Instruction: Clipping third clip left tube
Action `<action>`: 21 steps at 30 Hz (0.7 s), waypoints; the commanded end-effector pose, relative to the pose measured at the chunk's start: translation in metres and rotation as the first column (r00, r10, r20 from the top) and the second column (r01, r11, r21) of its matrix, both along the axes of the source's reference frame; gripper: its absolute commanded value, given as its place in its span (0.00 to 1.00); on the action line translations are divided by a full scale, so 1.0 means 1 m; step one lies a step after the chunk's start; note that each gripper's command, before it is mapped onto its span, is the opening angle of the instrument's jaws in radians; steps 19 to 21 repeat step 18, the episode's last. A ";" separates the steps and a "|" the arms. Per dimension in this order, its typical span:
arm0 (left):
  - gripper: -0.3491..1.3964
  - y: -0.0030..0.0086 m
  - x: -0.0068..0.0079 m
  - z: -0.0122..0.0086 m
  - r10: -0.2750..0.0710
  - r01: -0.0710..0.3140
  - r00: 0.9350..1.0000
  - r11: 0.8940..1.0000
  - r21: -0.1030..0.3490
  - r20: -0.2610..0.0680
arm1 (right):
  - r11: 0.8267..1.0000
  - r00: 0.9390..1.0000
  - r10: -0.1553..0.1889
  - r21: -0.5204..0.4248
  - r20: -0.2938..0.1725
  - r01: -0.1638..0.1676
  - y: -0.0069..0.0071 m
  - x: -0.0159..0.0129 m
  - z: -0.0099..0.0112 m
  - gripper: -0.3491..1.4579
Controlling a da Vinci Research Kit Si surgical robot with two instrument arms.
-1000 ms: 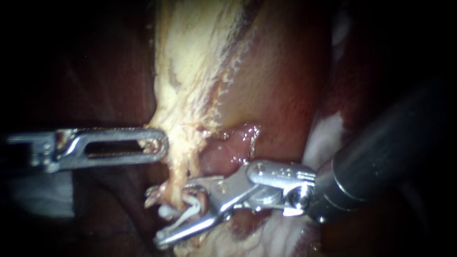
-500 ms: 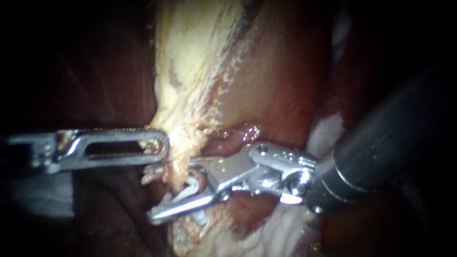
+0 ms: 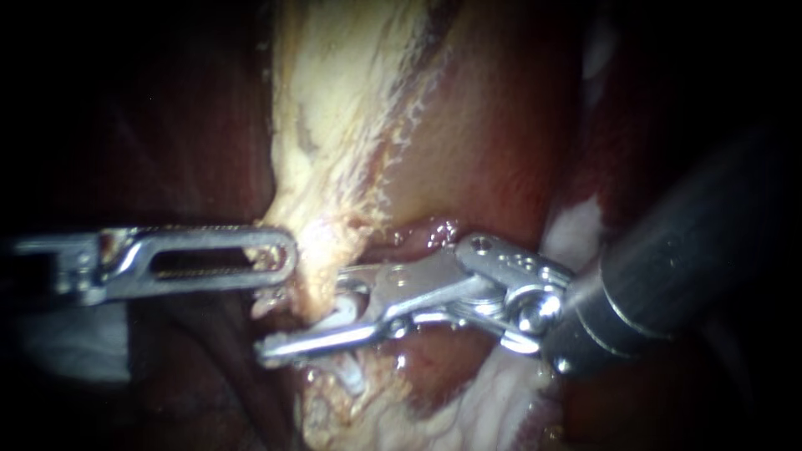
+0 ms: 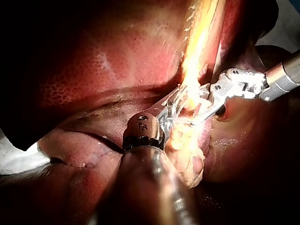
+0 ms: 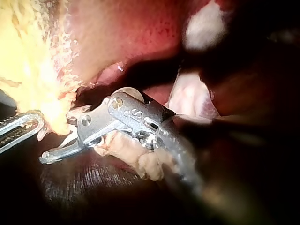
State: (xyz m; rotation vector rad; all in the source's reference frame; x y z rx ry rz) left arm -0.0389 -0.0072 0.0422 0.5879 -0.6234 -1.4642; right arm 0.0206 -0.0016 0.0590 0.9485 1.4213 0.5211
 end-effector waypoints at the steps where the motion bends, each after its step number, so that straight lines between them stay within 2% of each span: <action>1: 0.00 0.0000 0.0000 0.0000 0.000 0.000 1.000 1.000 0.000 0.000 | 1.000 1.000 0.016 0.004 0.025 -0.016 0.0001 -0.0002 0.0000 0.00; 6: 0.00 0.0000 0.0000 0.0001 0.001 -0.001 1.000 1.000 0.000 0.001 | 1.000 0.997 0.022 0.009 0.070 -0.023 0.0001 -0.0007 0.0007 0.00; 21: 0.00 0.0002 0.0001 0.0004 0.002 -0.002 1.000 1.000 0.000 0.001 | 1.000 0.997 0.017 0.008 0.070 -0.018 0.0001 -0.0007 0.0008 0.00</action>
